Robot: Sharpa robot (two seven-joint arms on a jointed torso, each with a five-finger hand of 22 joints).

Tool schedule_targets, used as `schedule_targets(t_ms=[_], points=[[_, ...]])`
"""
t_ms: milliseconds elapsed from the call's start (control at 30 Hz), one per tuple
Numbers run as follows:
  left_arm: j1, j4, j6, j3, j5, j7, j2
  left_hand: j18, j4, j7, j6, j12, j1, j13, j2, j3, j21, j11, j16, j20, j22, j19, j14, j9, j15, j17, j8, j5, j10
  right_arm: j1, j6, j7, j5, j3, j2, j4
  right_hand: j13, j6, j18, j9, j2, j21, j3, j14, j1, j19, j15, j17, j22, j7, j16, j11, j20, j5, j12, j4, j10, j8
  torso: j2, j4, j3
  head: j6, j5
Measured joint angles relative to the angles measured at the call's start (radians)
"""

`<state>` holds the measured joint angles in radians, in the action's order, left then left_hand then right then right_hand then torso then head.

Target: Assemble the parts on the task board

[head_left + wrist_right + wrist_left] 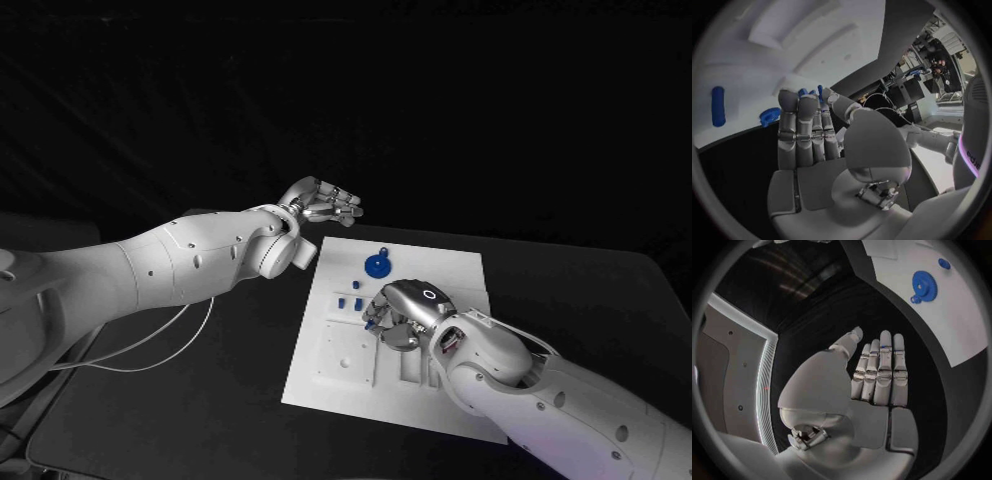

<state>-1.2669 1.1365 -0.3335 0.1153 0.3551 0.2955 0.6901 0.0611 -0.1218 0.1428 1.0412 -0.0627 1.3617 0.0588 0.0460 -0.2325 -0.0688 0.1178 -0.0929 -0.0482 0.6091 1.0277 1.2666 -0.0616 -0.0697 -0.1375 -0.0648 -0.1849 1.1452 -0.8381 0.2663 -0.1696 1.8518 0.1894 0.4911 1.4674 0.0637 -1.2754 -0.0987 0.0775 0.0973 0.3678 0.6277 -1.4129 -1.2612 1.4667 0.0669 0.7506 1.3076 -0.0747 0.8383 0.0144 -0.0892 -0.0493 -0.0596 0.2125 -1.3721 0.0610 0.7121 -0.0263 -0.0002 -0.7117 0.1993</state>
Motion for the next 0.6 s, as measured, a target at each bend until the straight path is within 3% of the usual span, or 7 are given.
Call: schedule_targets(t_ms=[167,600], points=[[0.0,0.0,-0.002,0.0,-0.001,0.0,-0.002,0.0,0.0,0.0,0.0,0.0,0.0,0.0,0.0,0.0,0.0,0.0,0.0,0.0,0.0,0.0,0.0,0.0,0.0,0.0,0.0,0.0,0.0,0.002,-0.013,-0.005,0.021,-0.02,-0.019,-0.019,0.0,0.0,0.0,0.0,0.0,0.0,0.003,0.0,0.0,0.0,0.0,0.0,0.0,0.0,0.0,0.0,0.0,0.0,0.001,0.003,0.0,0.0,0.0,-0.0011,0.0007,-0.005,0.006],[0.0,0.001,-0.002,0.0,-0.001,0.0,-0.009,0.0,0.0,0.0,0.0,0.0,0.0,0.0,0.0,0.0,0.0,0.0,0.004,0.0,-0.002,0.0,0.0,0.0,0.0,0.0,0.0,0.0,0.0,0.009,-0.032,-0.018,0.051,-0.041,-0.038,-0.041,0.0,0.002,0.003,0.0,0.0,0.013,0.006,-0.003,0.0,0.0,0.003,0.0,0.0,-0.001,0.0,0.0,0.0,0.003,0.003,0.009,0.0,0.0,0.001,-0.0009,0.0012,-0.019,0.019]])
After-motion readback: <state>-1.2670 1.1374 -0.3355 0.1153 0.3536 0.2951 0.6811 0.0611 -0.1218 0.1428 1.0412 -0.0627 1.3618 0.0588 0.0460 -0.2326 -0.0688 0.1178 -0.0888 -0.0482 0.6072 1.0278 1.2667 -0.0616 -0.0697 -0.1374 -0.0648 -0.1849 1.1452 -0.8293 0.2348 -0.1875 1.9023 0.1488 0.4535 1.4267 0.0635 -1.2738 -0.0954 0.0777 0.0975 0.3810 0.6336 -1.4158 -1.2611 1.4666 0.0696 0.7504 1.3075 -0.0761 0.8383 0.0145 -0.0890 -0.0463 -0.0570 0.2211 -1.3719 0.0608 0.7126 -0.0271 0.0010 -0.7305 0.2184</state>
